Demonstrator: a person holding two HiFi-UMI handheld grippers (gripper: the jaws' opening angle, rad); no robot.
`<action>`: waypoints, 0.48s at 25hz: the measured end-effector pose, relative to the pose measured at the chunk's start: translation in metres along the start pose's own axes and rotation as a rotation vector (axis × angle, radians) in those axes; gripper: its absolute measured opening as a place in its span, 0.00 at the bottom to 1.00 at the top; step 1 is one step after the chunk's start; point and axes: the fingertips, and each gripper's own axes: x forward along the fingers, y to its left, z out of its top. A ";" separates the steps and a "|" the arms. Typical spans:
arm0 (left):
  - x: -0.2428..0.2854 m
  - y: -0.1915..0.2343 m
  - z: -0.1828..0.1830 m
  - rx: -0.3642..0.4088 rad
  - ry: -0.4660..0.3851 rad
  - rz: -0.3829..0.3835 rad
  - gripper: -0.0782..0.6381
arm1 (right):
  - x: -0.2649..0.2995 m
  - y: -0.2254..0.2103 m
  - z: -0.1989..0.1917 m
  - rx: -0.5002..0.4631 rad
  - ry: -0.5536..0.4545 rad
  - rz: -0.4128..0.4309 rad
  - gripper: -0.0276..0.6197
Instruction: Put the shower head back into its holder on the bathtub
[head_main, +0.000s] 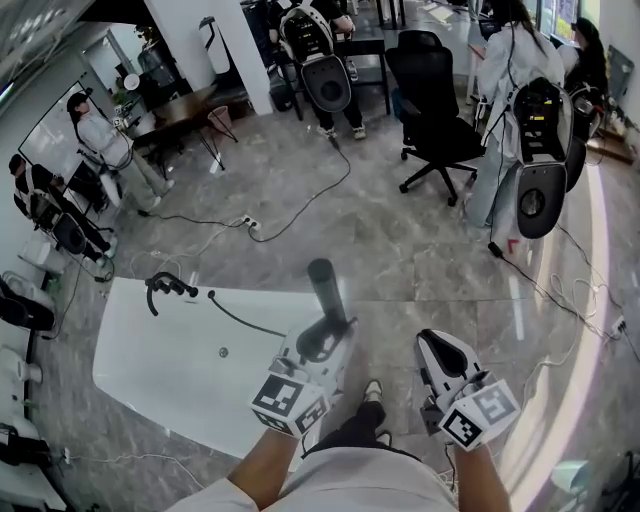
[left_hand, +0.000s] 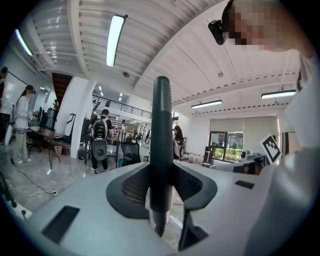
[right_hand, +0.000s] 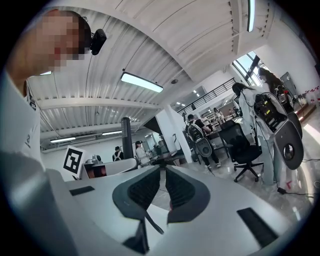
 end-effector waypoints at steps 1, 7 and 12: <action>0.007 0.008 0.000 0.000 -0.002 0.002 0.30 | 0.010 -0.005 0.001 -0.004 0.003 0.003 0.07; 0.055 0.070 0.011 -0.007 -0.003 0.024 0.30 | 0.087 -0.034 0.024 -0.030 0.010 0.025 0.07; 0.089 0.107 0.029 -0.010 -0.021 0.047 0.30 | 0.141 -0.051 0.039 -0.035 0.027 0.072 0.07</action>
